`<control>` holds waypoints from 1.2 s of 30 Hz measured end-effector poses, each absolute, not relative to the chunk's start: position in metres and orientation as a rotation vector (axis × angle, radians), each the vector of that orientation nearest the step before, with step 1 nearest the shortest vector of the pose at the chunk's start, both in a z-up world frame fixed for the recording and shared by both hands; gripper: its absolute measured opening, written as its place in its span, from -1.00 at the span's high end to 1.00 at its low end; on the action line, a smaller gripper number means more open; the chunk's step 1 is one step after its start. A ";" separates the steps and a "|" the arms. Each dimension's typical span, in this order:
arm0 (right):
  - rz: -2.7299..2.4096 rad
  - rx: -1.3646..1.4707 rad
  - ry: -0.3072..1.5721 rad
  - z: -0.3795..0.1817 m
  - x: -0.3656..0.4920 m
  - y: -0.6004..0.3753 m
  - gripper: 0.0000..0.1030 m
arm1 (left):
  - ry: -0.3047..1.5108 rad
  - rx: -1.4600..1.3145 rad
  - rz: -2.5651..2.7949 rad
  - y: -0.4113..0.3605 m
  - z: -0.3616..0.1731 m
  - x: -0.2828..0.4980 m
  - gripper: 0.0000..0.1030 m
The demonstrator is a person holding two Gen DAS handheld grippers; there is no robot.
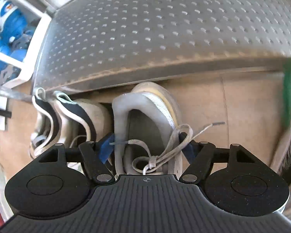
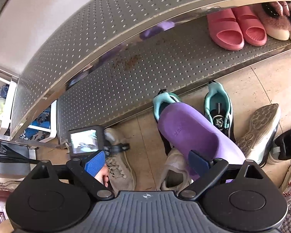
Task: Organize scattered shoes
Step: 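Place the grey-white sneaker beside the white pair and open the left tool, then grasp the matching grey sneaker with the left tool while the right tool lifts the purple slide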
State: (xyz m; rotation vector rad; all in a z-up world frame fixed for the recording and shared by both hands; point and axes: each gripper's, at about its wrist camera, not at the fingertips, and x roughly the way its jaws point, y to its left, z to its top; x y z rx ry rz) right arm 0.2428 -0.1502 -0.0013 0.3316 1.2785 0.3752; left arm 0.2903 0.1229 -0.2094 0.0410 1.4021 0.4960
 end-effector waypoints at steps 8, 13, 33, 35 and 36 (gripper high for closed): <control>0.367 0.351 1.244 0.007 0.243 -0.157 -0.84 | 1.339 0.166 0.364 0.109 -0.185 0.274 -0.62; 0.343 0.385 1.211 0.015 0.245 -0.167 -0.84 | 1.246 0.202 0.244 0.083 -0.137 0.253 -0.71; 0.261 0.482 1.156 0.028 0.226 -0.240 -0.84 | 1.302 0.170 0.072 -0.030 -0.103 0.143 -0.81; 0.257 0.492 1.153 0.029 0.225 -0.245 -0.84 | 1.294 0.146 0.045 -0.039 -0.112 0.140 -0.81; 0.257 0.497 1.151 0.029 0.225 -0.246 -0.84 | 1.290 0.134 0.032 -0.043 -0.117 0.139 -0.81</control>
